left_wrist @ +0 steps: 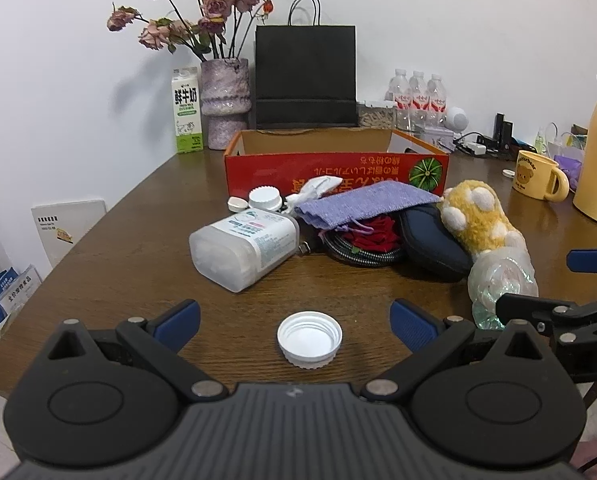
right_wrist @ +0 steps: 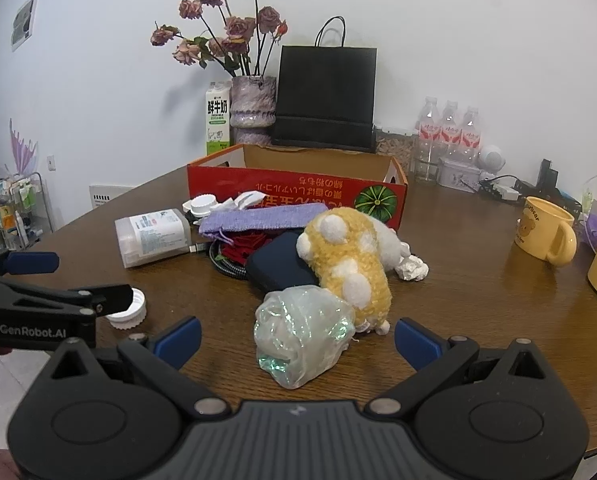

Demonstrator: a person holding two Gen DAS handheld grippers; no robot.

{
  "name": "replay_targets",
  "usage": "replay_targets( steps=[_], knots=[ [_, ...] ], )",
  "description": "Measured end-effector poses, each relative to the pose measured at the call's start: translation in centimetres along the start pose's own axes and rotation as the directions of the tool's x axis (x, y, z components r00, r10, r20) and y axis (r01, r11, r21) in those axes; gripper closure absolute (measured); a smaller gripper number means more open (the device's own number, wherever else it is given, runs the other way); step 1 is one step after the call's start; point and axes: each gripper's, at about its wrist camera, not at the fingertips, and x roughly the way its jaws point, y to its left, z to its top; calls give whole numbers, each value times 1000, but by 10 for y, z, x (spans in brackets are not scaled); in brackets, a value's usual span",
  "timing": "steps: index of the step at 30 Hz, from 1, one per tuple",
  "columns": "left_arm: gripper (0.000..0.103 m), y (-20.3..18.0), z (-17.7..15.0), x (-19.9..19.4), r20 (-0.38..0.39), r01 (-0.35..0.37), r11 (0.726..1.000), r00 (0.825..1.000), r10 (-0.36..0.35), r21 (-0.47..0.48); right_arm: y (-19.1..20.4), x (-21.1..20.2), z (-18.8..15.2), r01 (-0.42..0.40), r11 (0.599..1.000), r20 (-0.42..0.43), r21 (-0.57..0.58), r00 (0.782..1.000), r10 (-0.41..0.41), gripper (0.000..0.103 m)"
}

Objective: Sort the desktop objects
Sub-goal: 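Grasp the white bottle cap with the left tool while the right tool grasps the clear plastic bag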

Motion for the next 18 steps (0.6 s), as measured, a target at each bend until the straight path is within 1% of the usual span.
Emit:
replay_targets(
  steps=[7,10,12,14,15,16,17,18],
  knots=[
    [0,2,-4,20,-49,19,1000,999,-19,-11,1,23,-5,-9,1000,-38,-4,999,9,4],
    [2,4,-5,28,-65,24,999,998,-25,-24,1,33,-7,-14,1000,-48,-3,999,14,6],
    [7,5,-6,33,-75,25,999,997,-27,-29,1,38,-7,-20,1000,-51,4,998,20,7],
    [18,5,-7,38,-88,31,999,996,-34,-38,1,42,-8,-22,1000,-55,7,998,22,8],
    [22,6,-8,41,-96,38,998,994,-43,-44,1,44,-9,-23,1000,-58,11,998,24,8],
    [26,6,-8,42,-101,44,998,994,-48,-48,0,46,-9,-26,1000,-61,15,998,27,11],
    [28,5,-8,42,-94,37,998,995,-41,-44,-1,47,-9,-29,999,-66,21,997,30,17],
    [28,5,-8,43,-94,41,998,995,-45,-43,-2,48,-9,-29,999,-69,28,997,31,19]
  ],
)
